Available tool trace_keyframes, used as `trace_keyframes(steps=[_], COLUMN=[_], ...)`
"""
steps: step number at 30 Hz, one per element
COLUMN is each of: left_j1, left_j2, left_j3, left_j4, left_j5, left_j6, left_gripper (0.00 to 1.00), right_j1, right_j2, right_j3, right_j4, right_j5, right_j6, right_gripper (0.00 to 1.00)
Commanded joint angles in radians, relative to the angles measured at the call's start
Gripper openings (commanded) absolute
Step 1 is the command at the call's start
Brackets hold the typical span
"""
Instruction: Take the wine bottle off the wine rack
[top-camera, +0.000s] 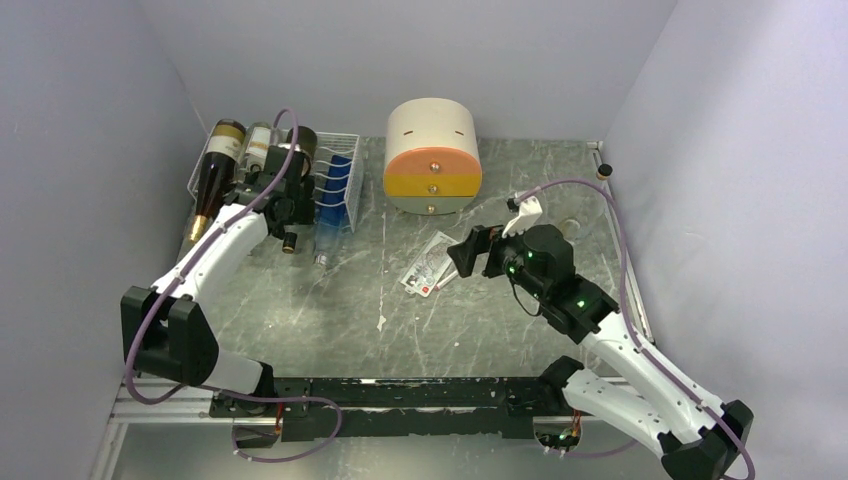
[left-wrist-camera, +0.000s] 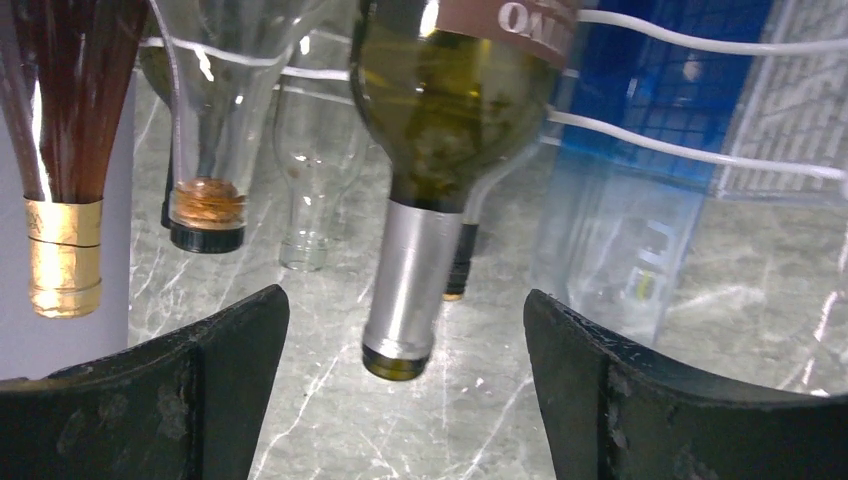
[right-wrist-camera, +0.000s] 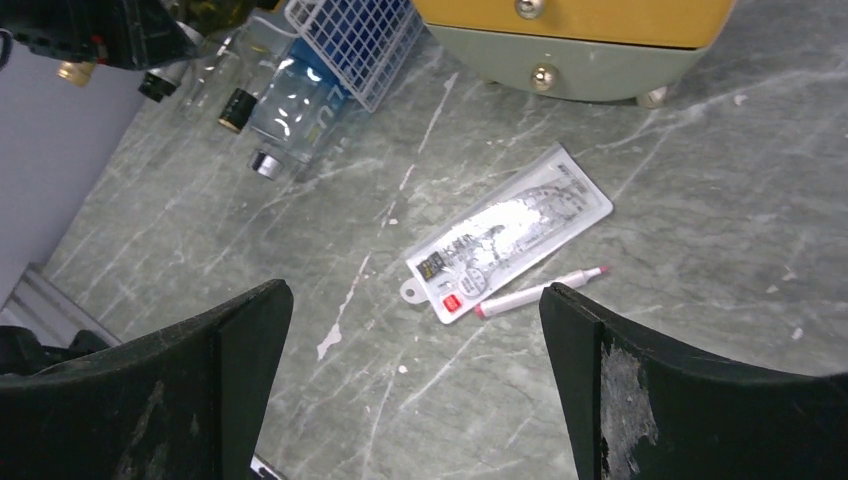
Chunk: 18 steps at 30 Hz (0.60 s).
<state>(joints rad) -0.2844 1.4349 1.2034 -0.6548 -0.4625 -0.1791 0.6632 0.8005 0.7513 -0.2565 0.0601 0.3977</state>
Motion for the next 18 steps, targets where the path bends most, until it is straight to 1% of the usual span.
trace_keyframes(steps=[1, 4, 8, 11, 14, 18], left_j1=[0.059, 0.077, 0.090, 0.090, 0.090, 0.090], left_j2=[0.006, 0.024, 0.071, 0.091, 0.087, 0.064], left_j3=[-0.042, -0.077, -0.089, -0.084, -0.090, -0.100], left_j4=[0.066, 0.128, 0.169, 0.186, 0.194, 0.204], left_j5=[0.052, 0.097, 0.073, 0.076, 0.057, 0.063], left_j6=[0.055, 0.093, 0.130, 0.155, 0.152, 0.146], left_gripper=[0.89, 0.83, 0.70, 0.64, 0.52, 0.45], right_j1=[0.006, 0.006, 0.006, 0.006, 0.006, 0.006], right_j2=[-0.017, -0.014, -0.011, -0.002, 0.009, 0.014], right_j3=[0.007, 0.032, 0.040, 0.043, 0.051, 0.049], right_j4=[-0.076, -0.107, -0.101, -0.094, -0.094, -0.088], right_j5=[0.070, 0.103, 0.107, 0.114, 0.118, 0.108], right_j6=[-0.047, -0.069, -0.082, -0.087, -0.086, -0.078], right_gripper=[1.00, 1.00, 1.00, 1.00, 1.00, 1.00])
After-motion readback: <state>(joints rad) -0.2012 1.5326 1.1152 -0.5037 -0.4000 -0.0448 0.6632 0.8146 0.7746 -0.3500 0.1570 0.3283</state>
